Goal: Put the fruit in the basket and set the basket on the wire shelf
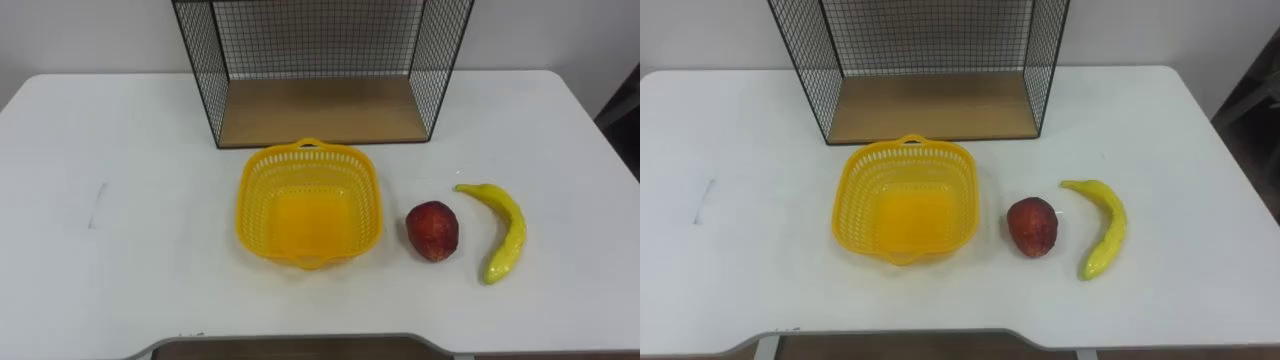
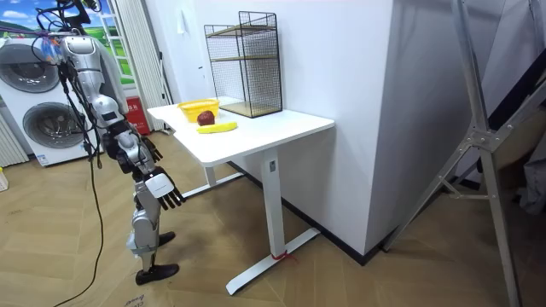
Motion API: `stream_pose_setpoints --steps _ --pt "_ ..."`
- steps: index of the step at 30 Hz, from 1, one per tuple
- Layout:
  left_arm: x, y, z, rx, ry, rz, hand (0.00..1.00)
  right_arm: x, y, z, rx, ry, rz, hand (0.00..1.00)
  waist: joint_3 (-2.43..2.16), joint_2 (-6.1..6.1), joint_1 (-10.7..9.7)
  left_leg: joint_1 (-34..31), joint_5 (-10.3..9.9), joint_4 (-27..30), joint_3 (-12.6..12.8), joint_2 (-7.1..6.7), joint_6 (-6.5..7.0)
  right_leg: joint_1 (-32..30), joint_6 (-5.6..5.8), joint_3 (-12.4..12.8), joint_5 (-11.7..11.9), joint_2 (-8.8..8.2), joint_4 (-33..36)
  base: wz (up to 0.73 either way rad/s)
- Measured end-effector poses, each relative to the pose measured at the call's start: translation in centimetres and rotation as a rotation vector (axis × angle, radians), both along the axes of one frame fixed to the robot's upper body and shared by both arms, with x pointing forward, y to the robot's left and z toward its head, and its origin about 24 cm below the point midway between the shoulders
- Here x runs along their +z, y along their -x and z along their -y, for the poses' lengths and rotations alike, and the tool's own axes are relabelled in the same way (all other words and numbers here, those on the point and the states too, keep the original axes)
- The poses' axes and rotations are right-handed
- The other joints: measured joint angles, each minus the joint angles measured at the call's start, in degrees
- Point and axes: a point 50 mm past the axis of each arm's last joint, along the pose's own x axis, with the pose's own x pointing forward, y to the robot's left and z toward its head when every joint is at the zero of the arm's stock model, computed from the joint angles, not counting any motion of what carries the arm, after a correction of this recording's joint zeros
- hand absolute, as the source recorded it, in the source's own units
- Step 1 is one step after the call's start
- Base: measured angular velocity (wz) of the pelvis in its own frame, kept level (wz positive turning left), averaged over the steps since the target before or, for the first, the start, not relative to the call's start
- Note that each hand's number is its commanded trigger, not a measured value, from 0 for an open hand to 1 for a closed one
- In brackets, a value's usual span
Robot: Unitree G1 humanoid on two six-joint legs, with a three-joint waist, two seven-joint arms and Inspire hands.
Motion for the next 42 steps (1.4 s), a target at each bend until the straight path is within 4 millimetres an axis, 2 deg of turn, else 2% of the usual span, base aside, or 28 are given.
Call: stream_pose_setpoints --steps 12,19,22,25,30,32,35,38,42 --pt "0.0 0.1 -0.1 0.004 -0.013 -0.002 0.0 0.0 0.0 0.1 -0.009 0.033 -0.002 0.0 0.08 0.09 0.08 0.48 0.0 -0.06 -0.01 0.0 0.0 0.19 -0.01 0.11 0.01 -0.01 0.15 0.0" --pt "0.1 1.1 -0.7 0.031 -0.07 -0.018 0.0 -0.1 0.9 0.2 -0.177 0.019 -0.009 0.0 0.12 -0.46 0.1 0.77 0.0 -0.23 0.08 0.01 0.0 0.26 0.01 0.44 -0.01 0.0 0.11 -0.02" --pt "0.0 1.6 -0.9 0.051 -0.073 -0.025 0.0 -0.1 1.6 0.6 -0.335 0.013 -0.01 0.0 0.23 -0.65 -0.11 0.77 0.0 -0.23 0.38 0.01 0.0 0.27 0.02 0.5 -0.02 -0.04 0.12 0.0" --pt "0.1 2.5 -1.3 0.087 -0.08 -0.036 0.0 0.0 2.6 1.3 -0.654 -0.018 0.034 0.0 0.3 -0.77 -0.52 0.93 0.0 -0.22 0.38 0.01 0.0 0.56 0.04 0.52 -0.03 -0.02 0.04 0.0" --pt "0.2 5.0 -1.7 0.131 -0.112 -0.091 0.0 0.3 4.0 2.6 -1.152 -0.033 0.105 0.0 0.31 -0.56 -2.71 1.06 -0.15 -0.06 0.56 0.0 0.15 0.93 0.13 0.49 -0.17 -0.09 0.07 0.01" --pt "0.3 5.9 -2.2 0.164 -0.144 -0.112 0.0 0.6 4.3 3.5 -1.439 -0.041 0.169 0.0 0.29 -0.57 -3.6 1.15 -0.16 0.0 0.61 -0.01 0.17 0.75 0.14 0.56 -0.2 -0.13 0.13 0.0" --pt "0.6 6.8 -3.0 0.187 -0.189 -0.135 0.0 1.1 4.6 5.0 -1.676 -0.007 0.225 0.0 0.22 -0.74 -4.73 1.03 -0.21 0.24 0.73 -0.01 0.25 0.6 0.18 0.66 -0.39 -0.24 0.2 -0.02" --pt "0.9 6.7 -3.7 0.167 -0.216 -0.134 0.0 2.0 3.6 6.8 -1.814 0.024 0.288 0.0 0.03 -1.12 -6.31 0.54 -0.38 0.93 0.91 -0.03 0.34 -0.07 0.24 0.92 -0.64 -0.41 1.3 -0.02" --pt "1.1 6.3 -4.3 0.146 -0.247 -0.135 0.0 3.9 1.4 9.3 -1.878 0.082 0.368 0.0 -0.02 -1.23 -6.89 0.72 -0.37 0.66 1.31 -0.05 0.36 -0.21 0.31 1.59 -0.7 -0.45 1.49 -0.08"
